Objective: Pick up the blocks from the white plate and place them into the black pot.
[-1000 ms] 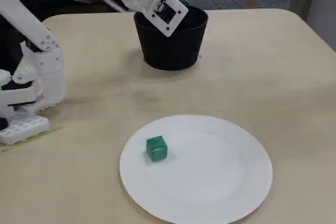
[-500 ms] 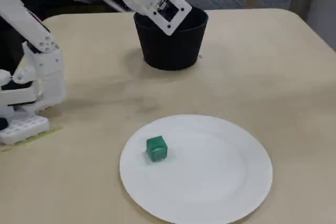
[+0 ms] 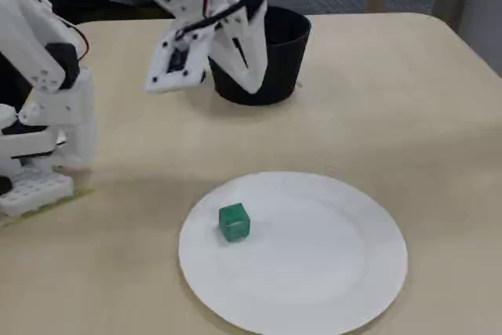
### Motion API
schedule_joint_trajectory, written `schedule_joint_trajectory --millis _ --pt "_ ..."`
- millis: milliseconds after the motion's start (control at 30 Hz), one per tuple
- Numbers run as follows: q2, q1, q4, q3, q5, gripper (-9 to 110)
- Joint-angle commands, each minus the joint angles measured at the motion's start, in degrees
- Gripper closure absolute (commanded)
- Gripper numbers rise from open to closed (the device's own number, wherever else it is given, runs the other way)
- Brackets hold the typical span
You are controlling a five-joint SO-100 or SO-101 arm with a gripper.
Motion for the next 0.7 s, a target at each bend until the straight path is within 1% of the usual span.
schedule_joint_trajectory --millis 0,133,300,567,667 --pt "-0.97 6.77 2.46 -1.23 7.03 104" --pt "-3.96 13.1 4.66 -1.32 14.06 104" --pt "-7.82 17.84 6.33 -1.23 20.57 104" --pt "-13.97 25.84 5.62 -1.93 23.03 104" --pt "-15.38 27.77 5.36 -2.46 20.92 103"
